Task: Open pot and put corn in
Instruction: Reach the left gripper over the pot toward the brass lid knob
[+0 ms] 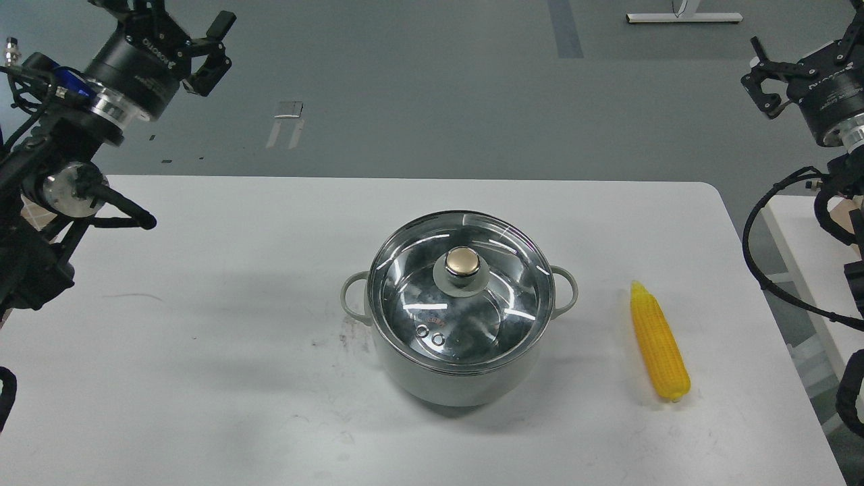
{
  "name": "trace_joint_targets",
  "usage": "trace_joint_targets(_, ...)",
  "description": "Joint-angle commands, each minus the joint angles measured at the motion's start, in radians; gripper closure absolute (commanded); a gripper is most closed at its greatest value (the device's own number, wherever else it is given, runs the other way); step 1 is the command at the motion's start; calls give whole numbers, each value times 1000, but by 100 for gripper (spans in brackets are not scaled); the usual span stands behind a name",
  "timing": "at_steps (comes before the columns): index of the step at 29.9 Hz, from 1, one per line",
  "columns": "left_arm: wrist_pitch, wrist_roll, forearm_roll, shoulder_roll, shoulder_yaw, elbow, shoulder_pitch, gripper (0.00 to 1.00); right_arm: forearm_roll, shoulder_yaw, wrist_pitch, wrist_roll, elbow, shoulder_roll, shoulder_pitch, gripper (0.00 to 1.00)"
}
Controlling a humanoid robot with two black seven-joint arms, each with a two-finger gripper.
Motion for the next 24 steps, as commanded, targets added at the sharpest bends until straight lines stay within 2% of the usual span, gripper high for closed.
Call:
trace_joint_targets(1, 41, -2, 160, 0, -1, -100, 0, 5, 2, 0, 0, 0, 0, -2, 0, 0)
trace_joint_targets(6, 48, 0, 333, -8, 7, -220, -9, 7, 2, 2, 0, 0, 1, -5, -9, 0)
trace_joint_targets(10, 85, -1, 682, -17, 12, -390, -4, 10, 2, 2, 0, 0, 8, -8, -16, 0)
trace_joint_targets(13, 99, -3, 882, -22, 24, -461, 6, 11, 2, 2, 0, 0, 8, -8, -21, 0)
trace_joint_targets(18, 119, -44, 1186, -39, 90, -564, 16, 11, 2, 2, 0, 0, 17, -8, -24, 0)
trace_joint_targets(20, 154, -55, 1286, -39, 134, -587, 16, 11, 2, 2, 0, 0, 17, -6, -23, 0)
trace_joint_targets(24, 309, -58, 1476, -39, 301, -582, 14, 16, 2, 2, 0, 0, 21, -6, -24, 0)
